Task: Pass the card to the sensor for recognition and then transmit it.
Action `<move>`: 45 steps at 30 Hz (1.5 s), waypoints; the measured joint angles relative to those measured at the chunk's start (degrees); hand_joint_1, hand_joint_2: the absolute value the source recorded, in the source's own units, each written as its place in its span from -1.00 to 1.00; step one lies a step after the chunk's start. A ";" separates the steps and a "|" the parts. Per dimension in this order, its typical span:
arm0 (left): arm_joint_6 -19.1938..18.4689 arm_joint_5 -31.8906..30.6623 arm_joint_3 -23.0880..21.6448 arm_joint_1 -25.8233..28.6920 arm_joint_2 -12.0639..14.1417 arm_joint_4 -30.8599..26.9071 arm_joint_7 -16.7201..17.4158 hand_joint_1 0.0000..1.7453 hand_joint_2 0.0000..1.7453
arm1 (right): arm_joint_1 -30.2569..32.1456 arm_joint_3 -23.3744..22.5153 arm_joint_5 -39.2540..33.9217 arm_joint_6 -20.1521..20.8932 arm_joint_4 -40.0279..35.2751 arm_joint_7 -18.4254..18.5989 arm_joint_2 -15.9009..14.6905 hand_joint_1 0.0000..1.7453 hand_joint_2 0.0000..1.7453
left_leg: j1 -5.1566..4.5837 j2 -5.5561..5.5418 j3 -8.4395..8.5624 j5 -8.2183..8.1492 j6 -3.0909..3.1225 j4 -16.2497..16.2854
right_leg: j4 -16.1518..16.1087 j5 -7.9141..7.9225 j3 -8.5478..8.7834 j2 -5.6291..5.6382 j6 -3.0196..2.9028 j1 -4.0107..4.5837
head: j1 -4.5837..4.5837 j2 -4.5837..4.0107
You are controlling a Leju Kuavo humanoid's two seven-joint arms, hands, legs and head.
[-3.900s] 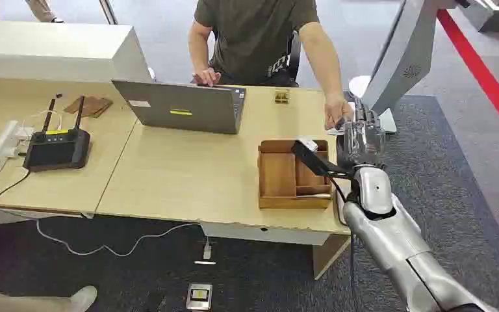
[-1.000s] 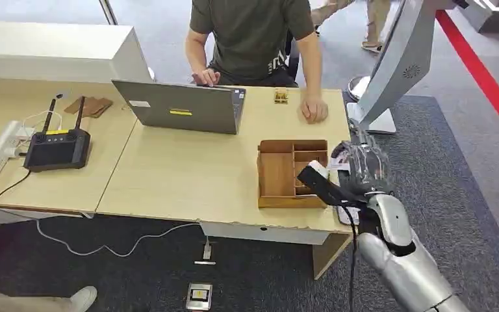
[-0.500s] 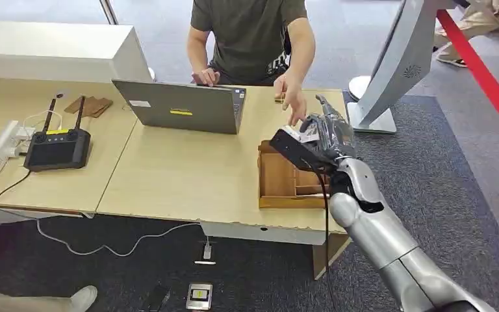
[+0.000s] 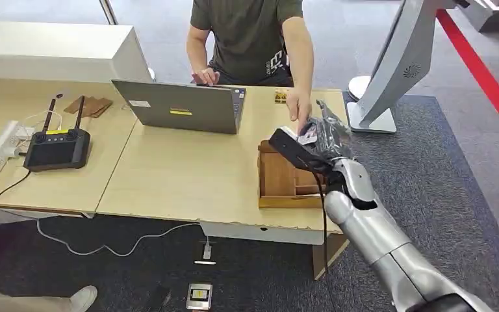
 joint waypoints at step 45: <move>1.66 4.50 1.55 4.93 0.96 0.22 -5.88 -1.00 1.00 | 34.62 -12.37 -0.81 0.98 -48.19 -0.37 -13.03 -1.00 1.00 | 0.01 0.07 0.01 -0.15 0.01 -0.01 | -0.09 -0.07 0.00 0.06 0.00 0.01 | 0.00 0.00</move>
